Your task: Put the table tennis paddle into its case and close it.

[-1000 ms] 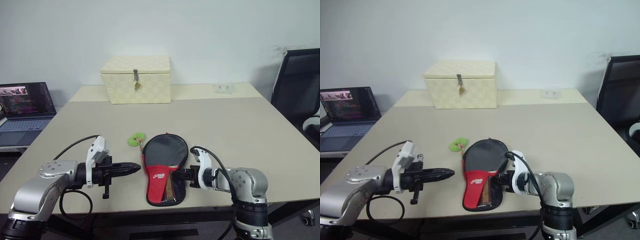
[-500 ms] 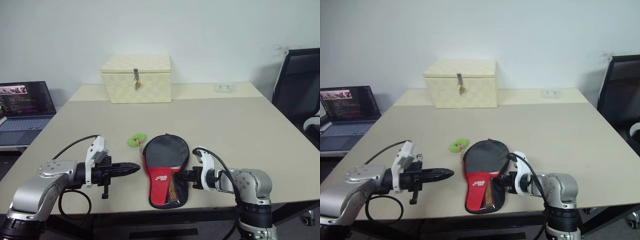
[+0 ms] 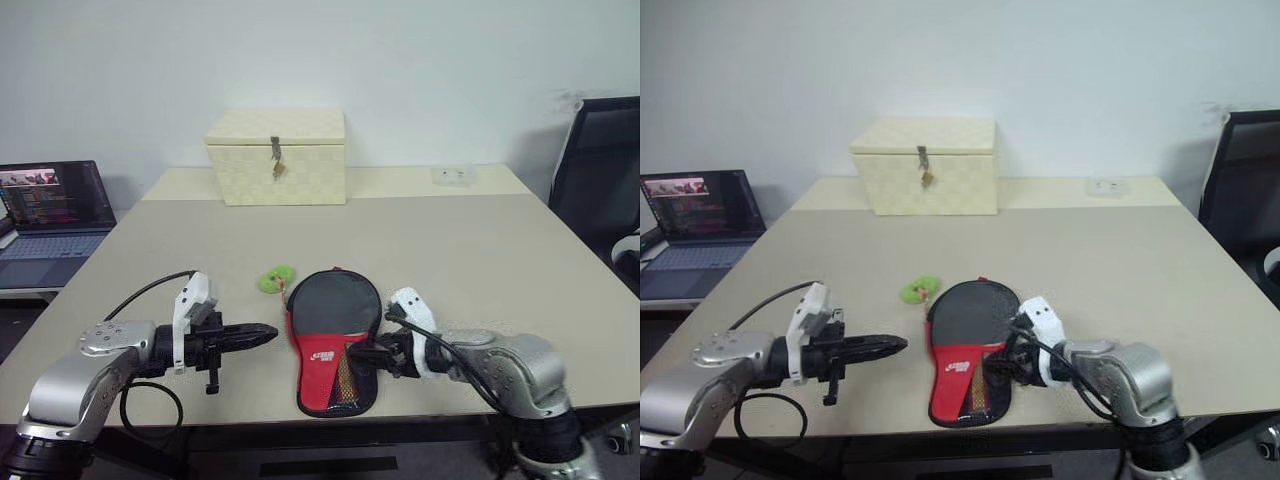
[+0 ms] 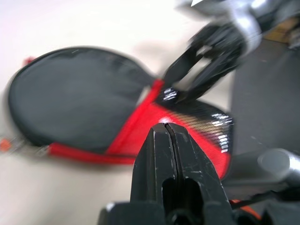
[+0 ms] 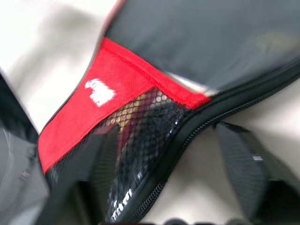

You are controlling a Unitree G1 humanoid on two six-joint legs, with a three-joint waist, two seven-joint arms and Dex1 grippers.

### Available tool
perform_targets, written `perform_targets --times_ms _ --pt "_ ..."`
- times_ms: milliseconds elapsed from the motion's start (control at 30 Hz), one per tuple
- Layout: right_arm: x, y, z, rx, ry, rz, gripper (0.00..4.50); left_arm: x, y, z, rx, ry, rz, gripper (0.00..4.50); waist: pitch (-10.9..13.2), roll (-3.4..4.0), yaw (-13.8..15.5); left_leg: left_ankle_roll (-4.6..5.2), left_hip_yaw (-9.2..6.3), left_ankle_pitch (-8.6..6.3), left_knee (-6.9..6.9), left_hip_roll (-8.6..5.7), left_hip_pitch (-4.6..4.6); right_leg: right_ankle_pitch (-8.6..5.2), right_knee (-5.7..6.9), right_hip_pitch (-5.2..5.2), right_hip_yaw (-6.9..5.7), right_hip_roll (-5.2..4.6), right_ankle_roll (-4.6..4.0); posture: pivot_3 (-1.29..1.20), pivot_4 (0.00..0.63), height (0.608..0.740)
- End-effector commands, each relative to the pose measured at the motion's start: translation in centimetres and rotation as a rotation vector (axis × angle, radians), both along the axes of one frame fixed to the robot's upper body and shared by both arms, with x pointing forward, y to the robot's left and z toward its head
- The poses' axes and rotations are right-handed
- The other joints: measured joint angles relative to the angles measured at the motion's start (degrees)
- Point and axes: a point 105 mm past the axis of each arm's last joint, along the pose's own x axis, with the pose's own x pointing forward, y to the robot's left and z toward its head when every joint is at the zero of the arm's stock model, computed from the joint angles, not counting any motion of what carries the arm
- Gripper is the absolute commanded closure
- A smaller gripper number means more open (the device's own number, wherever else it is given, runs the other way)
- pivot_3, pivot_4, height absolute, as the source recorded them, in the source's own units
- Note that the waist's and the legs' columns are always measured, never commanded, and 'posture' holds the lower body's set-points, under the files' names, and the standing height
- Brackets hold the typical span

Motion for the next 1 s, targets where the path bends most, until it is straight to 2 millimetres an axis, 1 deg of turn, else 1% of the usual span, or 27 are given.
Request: perform_targets --times_ms 33,67,100,200,233,300,367,467,533,600,667,700,767,833,867,933,967,1000 --pt "-2.7 1.9 3.8 0.078 -0.166 0.288 0.02 0.3 0.2 0.8 -0.008 -0.046 0.022 4.5 0.01 0.02 -0.08 0.0 0.03 0.0 -0.01 0.03 0.0 0.01 0.01 -0.02 0.01 0.03 -0.02 0.0 0.15 0.74" --pt "-2.9 1.9 4.2 0.075 -0.189 0.321 0.02 0.4 0.3 0.8 -0.011 -0.048 0.031 4.5 0.02 0.01 -0.06 0.0 0.01 0.0 -0.01 0.04 0.01 0.01 0.02 -0.02 0.0 0.03 -0.03 0.0 0.15 0.74" --pt "-2.5 1.8 4.5 0.083 -0.2 0.322 0.02 0.5 0.3 0.7 -0.012 -0.047 0.038 4.5 0.02 0.0 -0.05 0.0 0.0 0.0 -0.01 0.05 0.0 0.01 0.02 -0.01 0.0 0.03 -0.03 0.0 0.15 0.74" --pt "-0.8 1.7 5.0 0.1 -0.221 0.287 0.02 1.1 0.7 0.8 -0.018 -0.049 0.075 4.5 0.01 -0.01 -0.05 0.0 0.02 0.0 0.0 0.08 0.04 0.01 0.02 0.01 -0.01 0.05 -0.03 0.0 0.15 0.74" --pt "0.0 1.5 4.9 0.076 -0.237 0.269 0.02 1.3 0.8 0.9 -0.018 -0.052 0.09 4.5 0.01 -0.02 0.06 0.0 -0.01 0.0 0.0 0.09 0.04 0.02 0.03 0.01 0.0 0.05 -0.04 0.0 0.15 0.74" --pt "1.6 0.4 4.9 0.035 -0.274 0.222 0.02 1.6 1.1 0.9 -0.012 -0.06 0.113 4.5 0.02 -0.02 0.38 -0.01 -0.01 0.01 0.02 0.08 0.04 0.05 0.03 0.02 -0.01 0.05 -0.09 0.0 0.15 0.74" --pt "2.5 -0.5 5.2 -0.005 -0.312 0.215 0.02 1.7 1.3 1.0 -0.015 -0.064 0.131 4.5 0.02 -0.02 0.89 -0.01 0.04 0.01 0.04 0.05 0.03 0.14 0.02 0.01 -0.02 0.03 -0.22 0.0 0.15 0.74" --pt "3.9 -2.3 5.7 -0.075 -0.366 0.189 0.02 1.6 1.5 1.0 -0.009 -0.069 0.138 4.5 0.03 -0.04 1.26 -0.01 0.04 0.0 0.03 -0.02 -0.01 0.14 0.0 -0.01 -0.04 -0.02 -0.21 0.0 0.15 0.74" --pt "4.9 -3.3 6.6 -0.089 -0.399 0.166 0.02 1.5 1.6 1.0 -0.009 -0.07 0.14 4.5 0.04 -0.04 1.25 0.0 0.03 0.0 0.02 -0.02 -0.01 0.14 0.0 -0.01 -0.03 -0.04 -0.22 0.0 0.15 0.74" --pt "5.6 -3.7 7.9 -0.059 -0.43 0.142 0.02 1.5 1.6 1.0 -0.009 -0.074 0.146 4.5 0.04 -0.04 1.21 0.0 0.03 0.0 0.02 0.0 -0.01 0.15 0.01 -0.02 -0.03 -0.02 -0.23 0.0 0.15 0.74" --pt "5.4 -2.9 8.7 -0.004 -0.437 0.164 0.02 1.5 1.8 1.0 -0.009 -0.076 0.152 4.5 0.04 -0.04 1.23 -0.01 0.01 0.0 0.02 0.02 -0.01 0.15 0.03 -0.02 -0.02 -0.02 -0.24 0.0 0.15 0.74" --pt "4.7 -1.9 8.9 0.042 -0.425 0.202 0.02 1.6 1.8 1.0 -0.009 -0.078 0.16 4.5 0.04 -0.04 1.22 0.0 -0.01 0.0 0.02 0.02 -0.01 0.15 0.03 -0.02 -0.01 -0.02 -0.24 0.0 0.15 0.74" --pt "3.3 0.0 8.5 0.099 -0.395 0.272 0.02 1.9 2.1 1.0 -0.017 -0.075 0.184 4.5 0.04 -0.04 1.19 0.0 -0.04 0.0 0.01 0.04 -0.01 0.15 0.03 -0.01 0.0 -0.01 -0.25 0.0 0.15 0.74" --pt "2.7 1.1 7.7 0.111 -0.373 0.295 0.02 2.4 2.3 1.0 -0.021 -0.081 0.217 4.5 0.04 -0.04 1.24 -0.01 -0.09 0.0 0.0 0.04 -0.01 0.16 0.05 -0.01 0.0 -0.01 -0.25 0.0 0.15 0.74" --pt "2.4 1.8 7.1 0.112 -0.36 0.304 0.0 2.8 2.5 1.1 -0.021 -0.092 0.245 4.13 0.04 -0.04 1.36 -0.01 -0.13 0.0 0.0 0.04 -0.02 0.16 0.04 -0.01 -0.01 -0.01 -0.26 0.0 0.15 0.74" --pt "1.8 3.4 5.8 0.122 -0.334 0.318 0.0 3.8 3.1 1.1 -0.016 -0.112 0.308 3.54 0.04 -0.04 1.52 -0.01 -0.18 0.0 0.02 0.02 -0.04 0.16 0.04 0.01 -0.03 -0.02 -0.25 0.0 0.15 0.74" --pt "1.7 4.1 5.3 0.131 -0.32 0.313 0.0 4.3 3.3 1.0 -0.008 -0.121 0.335 3.19 0.04 -0.04 1.57 -0.01 -0.18 0.0 0.05 0.0 -0.04 0.16 0.07 0.02 -0.03 -0.03 -0.25 0.0 0.15 0.74" --pt "2.2 4.6 4.8 0.129 -0.324 0.274 0.0 4.8 3.5 1.1 -0.005 -0.134 0.359 2.83 0.03 -0.05 1.62 -0.01 -0.19 0.01 0.07 -0.01 -0.04 0.16 0.06 0.02 -0.04 -0.03 -0.25 0.0 0.15 0.74"
